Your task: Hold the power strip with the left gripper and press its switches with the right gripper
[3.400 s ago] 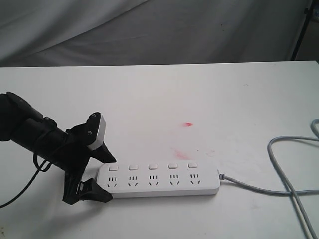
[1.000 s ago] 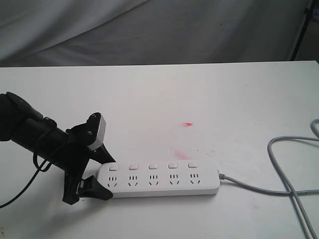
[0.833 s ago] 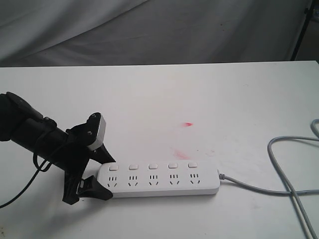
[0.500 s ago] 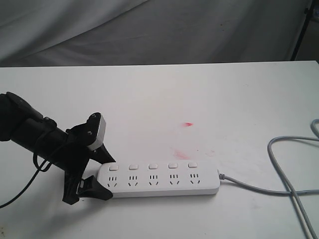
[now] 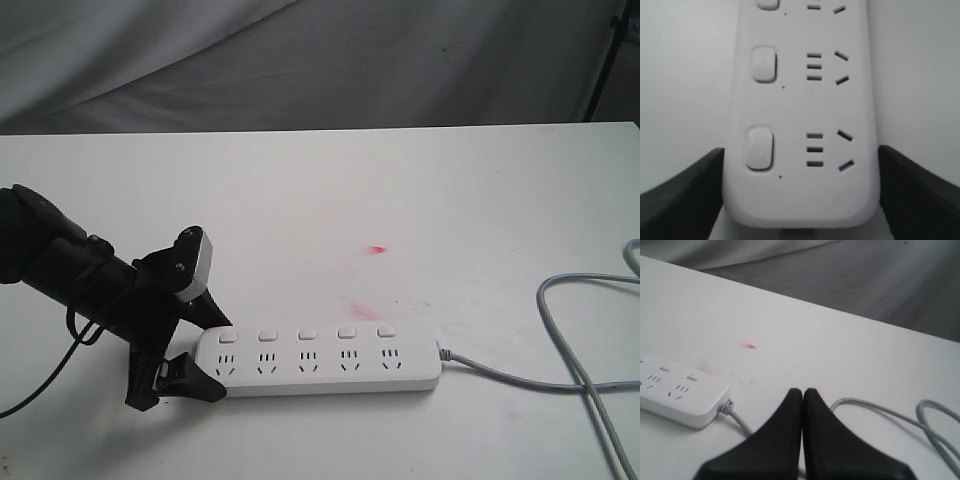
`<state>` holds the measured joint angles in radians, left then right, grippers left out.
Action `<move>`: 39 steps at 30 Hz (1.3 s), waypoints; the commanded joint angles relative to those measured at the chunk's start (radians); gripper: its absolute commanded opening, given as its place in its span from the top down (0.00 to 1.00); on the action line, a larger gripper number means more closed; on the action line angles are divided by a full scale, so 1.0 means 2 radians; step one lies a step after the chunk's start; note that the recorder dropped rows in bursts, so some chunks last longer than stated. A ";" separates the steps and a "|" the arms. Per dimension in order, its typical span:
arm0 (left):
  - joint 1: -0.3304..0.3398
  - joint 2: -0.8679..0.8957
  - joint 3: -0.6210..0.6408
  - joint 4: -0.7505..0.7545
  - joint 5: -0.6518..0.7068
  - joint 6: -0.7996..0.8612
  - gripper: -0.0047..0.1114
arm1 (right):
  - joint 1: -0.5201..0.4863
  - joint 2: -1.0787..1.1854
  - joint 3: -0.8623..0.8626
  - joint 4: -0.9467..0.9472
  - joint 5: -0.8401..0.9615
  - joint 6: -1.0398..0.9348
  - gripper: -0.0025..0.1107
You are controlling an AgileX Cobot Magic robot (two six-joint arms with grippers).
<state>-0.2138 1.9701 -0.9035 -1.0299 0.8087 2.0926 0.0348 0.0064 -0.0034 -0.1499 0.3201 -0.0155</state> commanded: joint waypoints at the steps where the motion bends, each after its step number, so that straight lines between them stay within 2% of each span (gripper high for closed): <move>1: -0.003 -0.001 0.002 -0.004 -0.001 0.001 0.96 | 0.001 -0.003 0.002 -0.037 -0.070 -0.003 0.98; 18: -0.003 -0.001 0.002 -0.004 -0.001 0.001 0.96 | 0.001 -0.003 0.002 -0.039 -0.401 -0.003 0.98; 23: -0.003 -0.001 0.002 -0.004 -0.001 0.001 0.96 | 0.001 -0.003 0.002 -0.039 -0.409 -0.003 0.98; 25: -0.003 -0.001 0.002 -0.004 -0.001 0.001 0.96 | 0.001 -0.003 0.002 -0.039 -0.427 0.021 0.98; 28: -0.003 -0.001 0.002 -0.004 -0.001 0.001 0.96 | 0.001 -0.003 0.002 -0.036 -0.469 0.191 0.98; 29: -0.003 -0.001 0.002 -0.004 -0.001 0.001 0.96 | 0.001 -0.003 0.002 -0.036 -0.478 0.208 0.98; 31: -0.003 -0.001 0.002 -0.004 -0.001 0.001 0.96 | 0.001 -0.003 0.001 -0.036 -0.475 0.214 0.98; 35: -0.003 -0.001 0.002 -0.004 -0.001 0.001 0.96 | 0.001 -0.003 -0.097 -0.037 -0.325 0.237 0.98; 39: -0.003 -0.001 0.002 -0.004 -0.001 0.001 0.96 | 0.001 0.049 -0.155 -0.039 -0.284 0.249 0.98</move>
<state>-0.2138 1.9701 -0.9035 -1.0299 0.8087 2.0926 0.0348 0.0406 -0.2426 -0.2194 -0.3220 0.4676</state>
